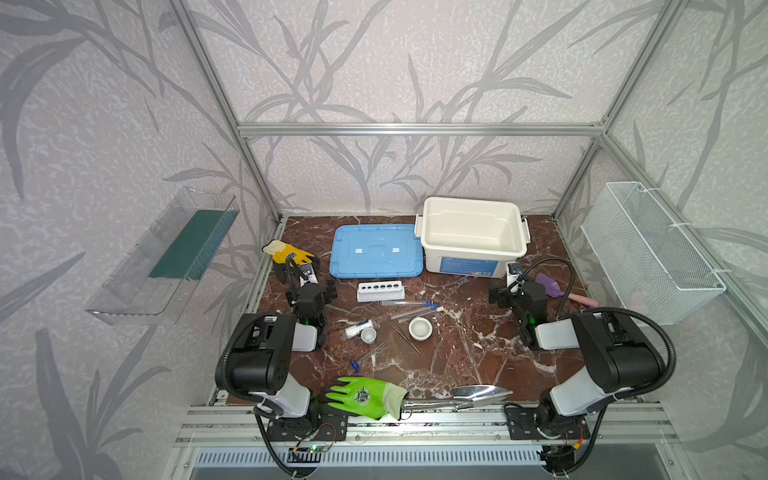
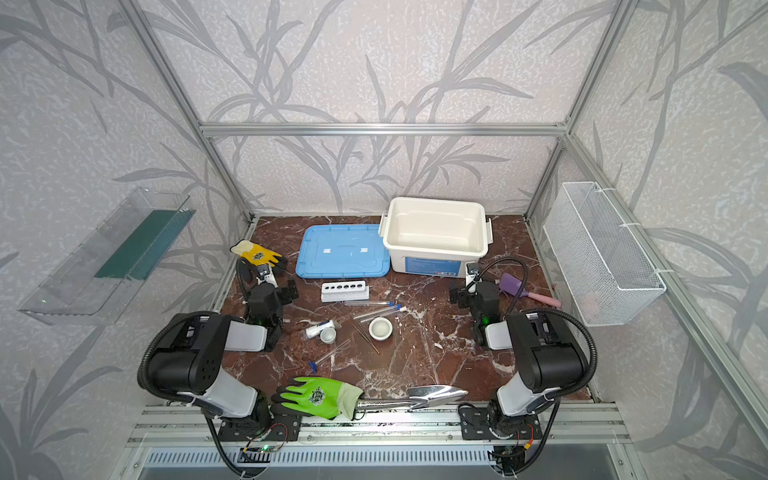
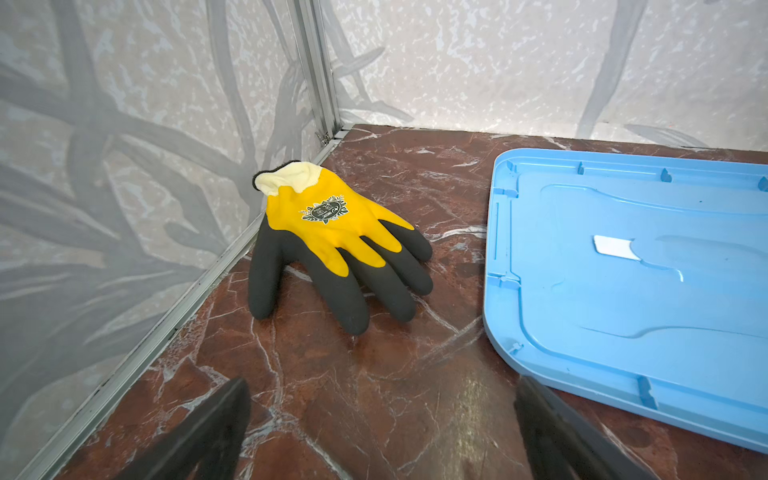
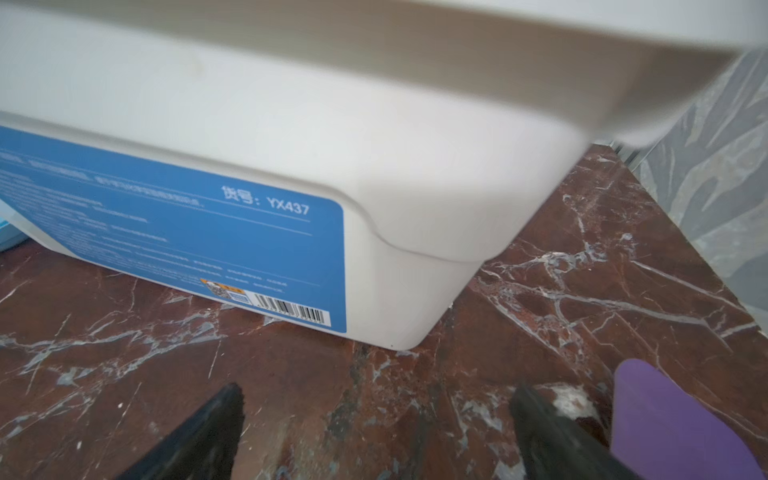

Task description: Organize the chemistry lab equipment

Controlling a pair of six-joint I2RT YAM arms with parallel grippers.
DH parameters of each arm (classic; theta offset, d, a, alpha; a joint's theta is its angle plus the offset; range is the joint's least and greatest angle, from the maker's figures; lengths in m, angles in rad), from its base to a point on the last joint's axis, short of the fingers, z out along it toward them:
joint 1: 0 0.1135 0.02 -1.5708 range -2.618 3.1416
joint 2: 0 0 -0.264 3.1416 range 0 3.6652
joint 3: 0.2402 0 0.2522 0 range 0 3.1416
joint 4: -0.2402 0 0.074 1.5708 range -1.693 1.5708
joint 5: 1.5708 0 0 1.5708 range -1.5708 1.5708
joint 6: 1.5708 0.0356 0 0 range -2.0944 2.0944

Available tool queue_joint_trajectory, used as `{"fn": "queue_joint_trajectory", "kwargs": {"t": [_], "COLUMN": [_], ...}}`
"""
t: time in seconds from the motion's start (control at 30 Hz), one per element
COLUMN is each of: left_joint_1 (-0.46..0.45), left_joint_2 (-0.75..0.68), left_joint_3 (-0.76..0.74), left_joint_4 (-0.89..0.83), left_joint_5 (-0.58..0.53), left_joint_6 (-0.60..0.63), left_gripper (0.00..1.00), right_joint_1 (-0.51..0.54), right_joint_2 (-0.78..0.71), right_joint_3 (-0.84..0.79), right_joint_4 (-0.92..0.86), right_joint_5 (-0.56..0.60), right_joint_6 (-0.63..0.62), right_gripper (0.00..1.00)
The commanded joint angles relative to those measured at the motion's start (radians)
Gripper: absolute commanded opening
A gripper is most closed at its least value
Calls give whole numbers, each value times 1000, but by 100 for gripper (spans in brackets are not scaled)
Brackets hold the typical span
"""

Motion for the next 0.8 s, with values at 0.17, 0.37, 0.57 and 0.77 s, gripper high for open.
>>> {"fn": "queue_joint_trajectory", "kwargs": {"t": [0.17, 0.37, 0.57, 0.77], "left_joint_1": [5, 6, 7, 7], "left_joint_2": [-6, -5, -6, -5], "left_joint_3": [18, 18, 18, 18], "left_joint_4": [0, 0, -1, -3], "left_joint_5": [7, 7, 7, 7], "left_joint_6": [-2, -2, -2, -2], "left_gripper": [99, 99, 99, 97], "right_joint_1": [3, 2, 2, -1], "right_joint_2": [-13, -13, -13, -14], "right_joint_3": [16, 16, 17, 19], "right_joint_4": [11, 8, 6, 3], "right_joint_5": [-7, -10, -11, -17], "right_joint_6": [-10, -8, -8, -5], "right_gripper": [99, 99, 99, 99]}}
